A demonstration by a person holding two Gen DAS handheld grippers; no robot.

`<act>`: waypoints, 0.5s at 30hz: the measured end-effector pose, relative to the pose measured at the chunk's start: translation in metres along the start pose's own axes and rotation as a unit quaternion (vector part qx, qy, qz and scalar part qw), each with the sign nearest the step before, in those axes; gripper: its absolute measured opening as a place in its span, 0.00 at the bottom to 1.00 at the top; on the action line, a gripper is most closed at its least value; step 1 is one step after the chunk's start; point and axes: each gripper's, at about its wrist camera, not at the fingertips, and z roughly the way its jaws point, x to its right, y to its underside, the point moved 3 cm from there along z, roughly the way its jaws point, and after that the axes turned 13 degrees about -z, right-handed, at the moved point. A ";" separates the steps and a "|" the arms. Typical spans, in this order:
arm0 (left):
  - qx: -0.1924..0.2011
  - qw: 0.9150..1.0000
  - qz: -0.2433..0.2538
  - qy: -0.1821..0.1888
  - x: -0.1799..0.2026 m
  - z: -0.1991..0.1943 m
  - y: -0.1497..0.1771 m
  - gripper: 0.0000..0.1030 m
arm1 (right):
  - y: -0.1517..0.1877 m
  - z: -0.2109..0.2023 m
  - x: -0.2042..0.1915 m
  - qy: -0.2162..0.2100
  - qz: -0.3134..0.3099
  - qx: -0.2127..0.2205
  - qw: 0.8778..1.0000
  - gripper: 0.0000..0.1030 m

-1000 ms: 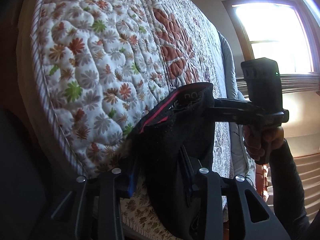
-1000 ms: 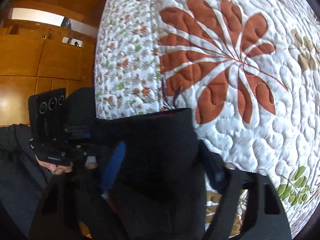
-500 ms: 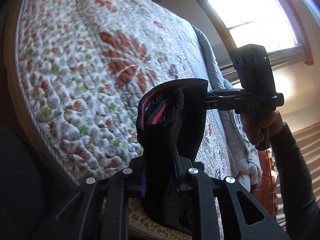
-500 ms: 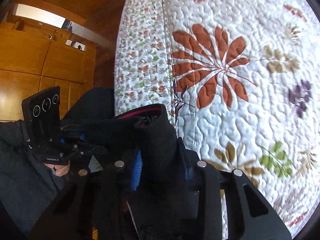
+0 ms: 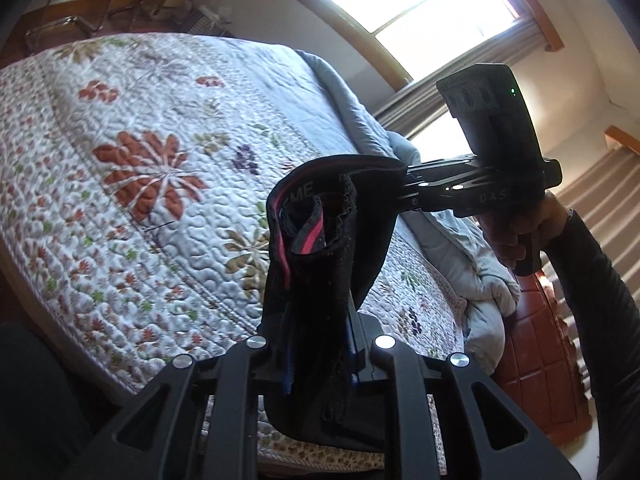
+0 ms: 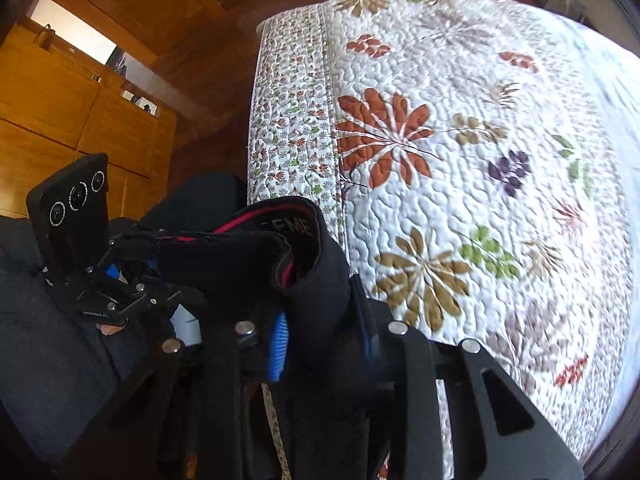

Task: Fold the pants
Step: 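Grasp the red-lined waistband end with the right tool beside the left tool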

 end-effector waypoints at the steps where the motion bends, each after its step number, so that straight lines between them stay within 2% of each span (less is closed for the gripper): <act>1: -0.001 1.000 0.007 0.002 0.006 0.000 0.002 0.18 | 0.003 -0.004 -0.002 0.004 0.001 0.002 1.000 0.25; 15: -0.020 0.994 0.100 0.030 0.082 0.003 0.038 0.17 | 0.077 -0.067 -0.030 0.057 0.030 0.047 0.997 0.23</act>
